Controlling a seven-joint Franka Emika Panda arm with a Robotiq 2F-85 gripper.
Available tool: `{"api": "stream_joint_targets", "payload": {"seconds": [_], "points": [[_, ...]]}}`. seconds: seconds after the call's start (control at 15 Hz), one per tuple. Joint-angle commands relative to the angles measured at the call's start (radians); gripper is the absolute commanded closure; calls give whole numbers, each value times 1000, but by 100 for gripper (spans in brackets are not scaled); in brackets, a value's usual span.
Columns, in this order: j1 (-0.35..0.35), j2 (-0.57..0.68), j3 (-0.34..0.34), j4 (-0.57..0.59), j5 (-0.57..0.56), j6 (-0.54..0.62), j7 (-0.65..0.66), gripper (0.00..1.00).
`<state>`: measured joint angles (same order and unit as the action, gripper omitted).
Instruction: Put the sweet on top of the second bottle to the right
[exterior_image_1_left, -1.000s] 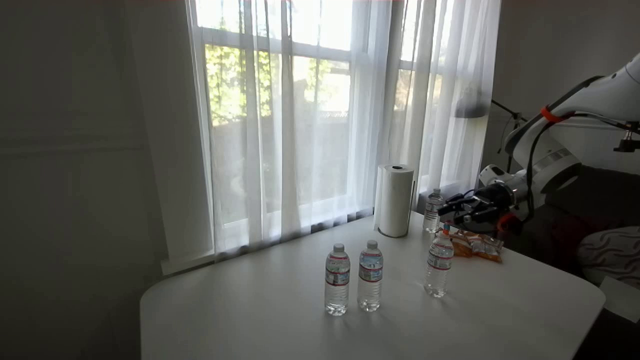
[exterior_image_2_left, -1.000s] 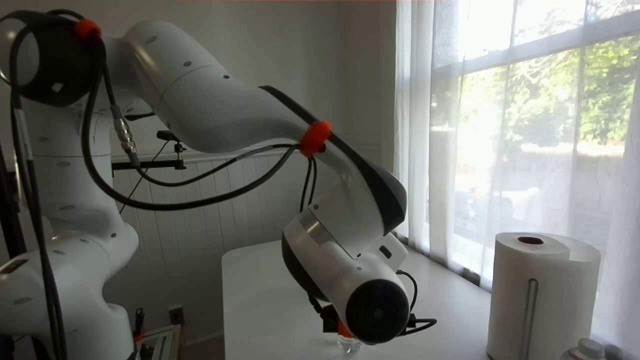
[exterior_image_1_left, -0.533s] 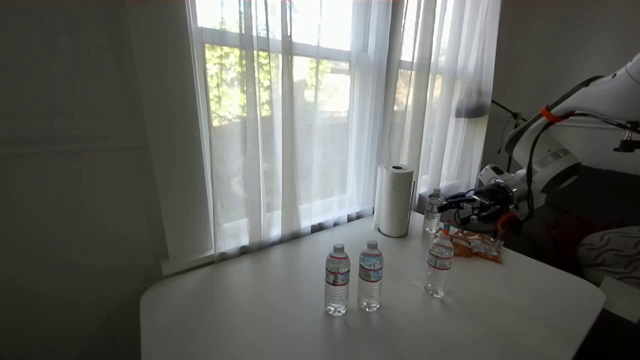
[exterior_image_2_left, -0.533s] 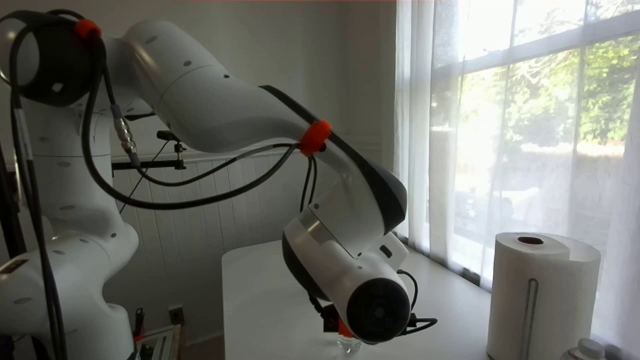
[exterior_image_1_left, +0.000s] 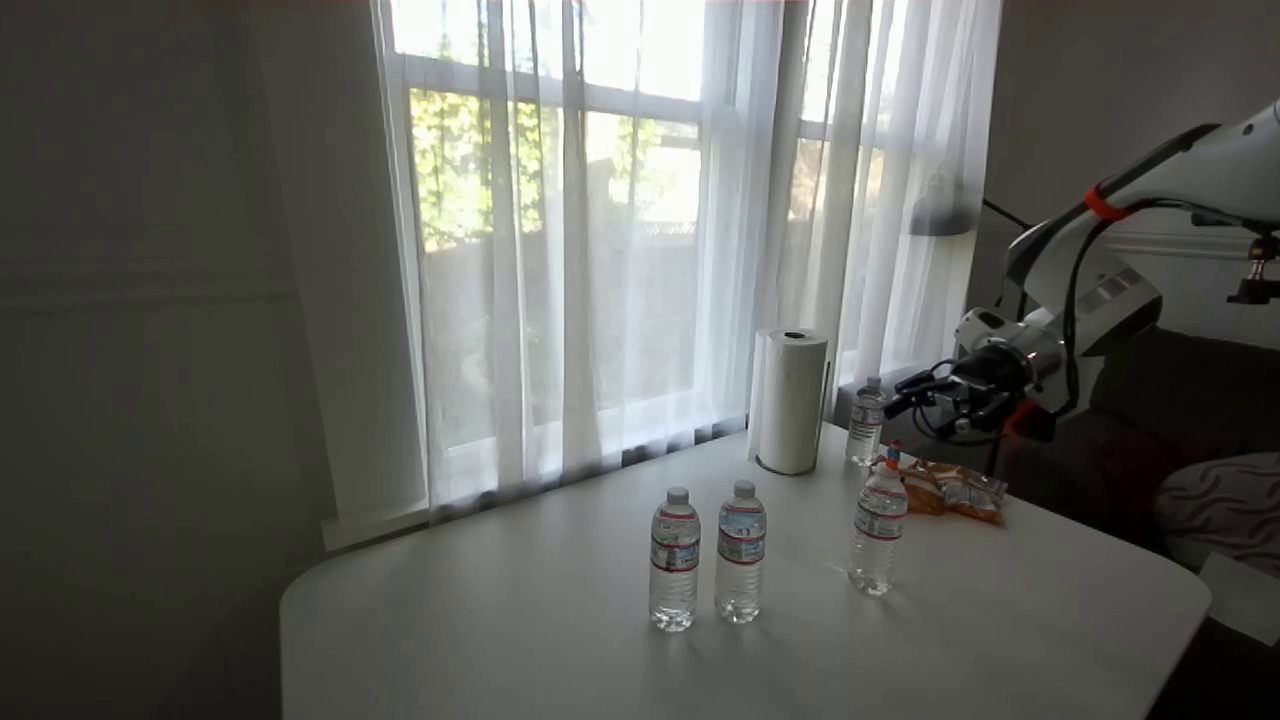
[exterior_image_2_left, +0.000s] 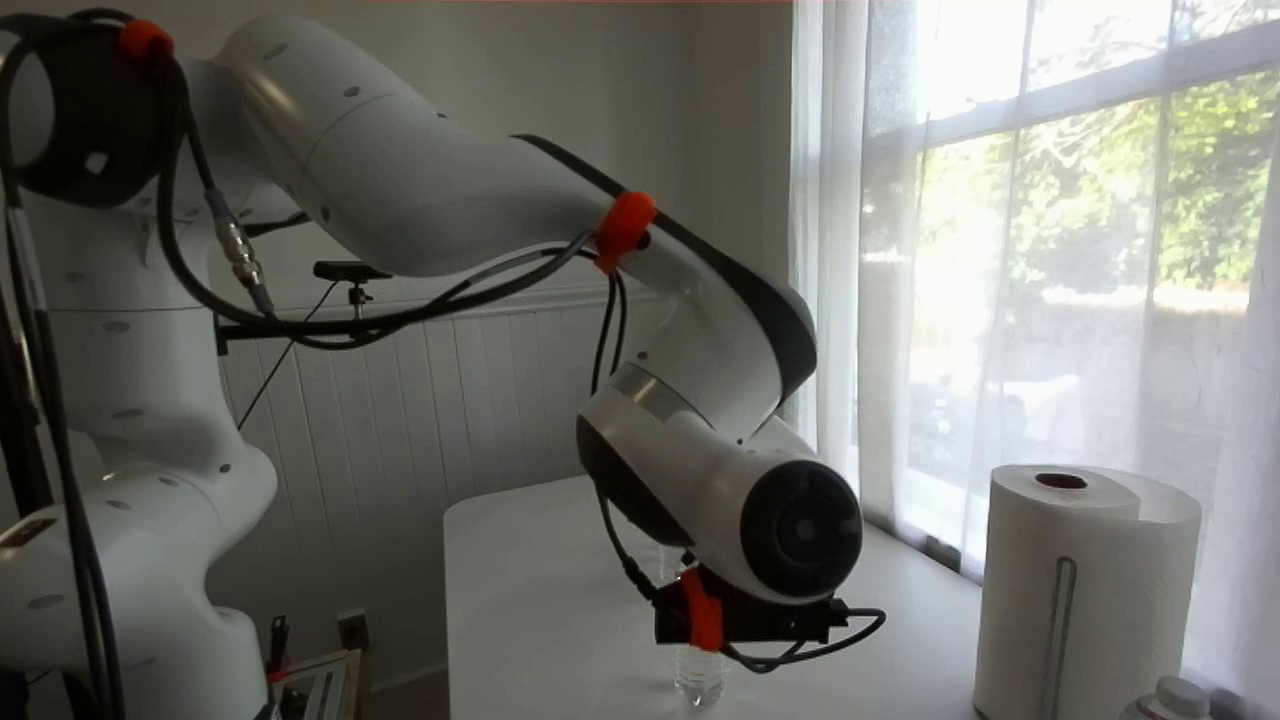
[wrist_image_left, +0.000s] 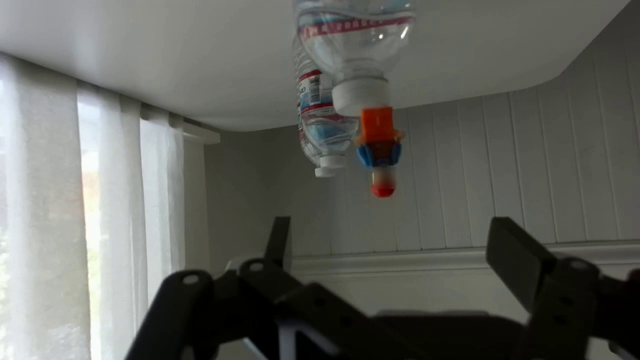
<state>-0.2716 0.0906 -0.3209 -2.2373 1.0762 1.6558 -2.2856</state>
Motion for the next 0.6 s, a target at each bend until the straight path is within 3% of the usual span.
{"api": "stream_joint_targets", "payload": {"seconds": [0.0,0.27,0.53], "points": [[0,-80,16,12,-115,1,98,0],[14,-179,42,12,-216,21,207,0],[34,-285,87,-2,-298,127,371,0]]}}
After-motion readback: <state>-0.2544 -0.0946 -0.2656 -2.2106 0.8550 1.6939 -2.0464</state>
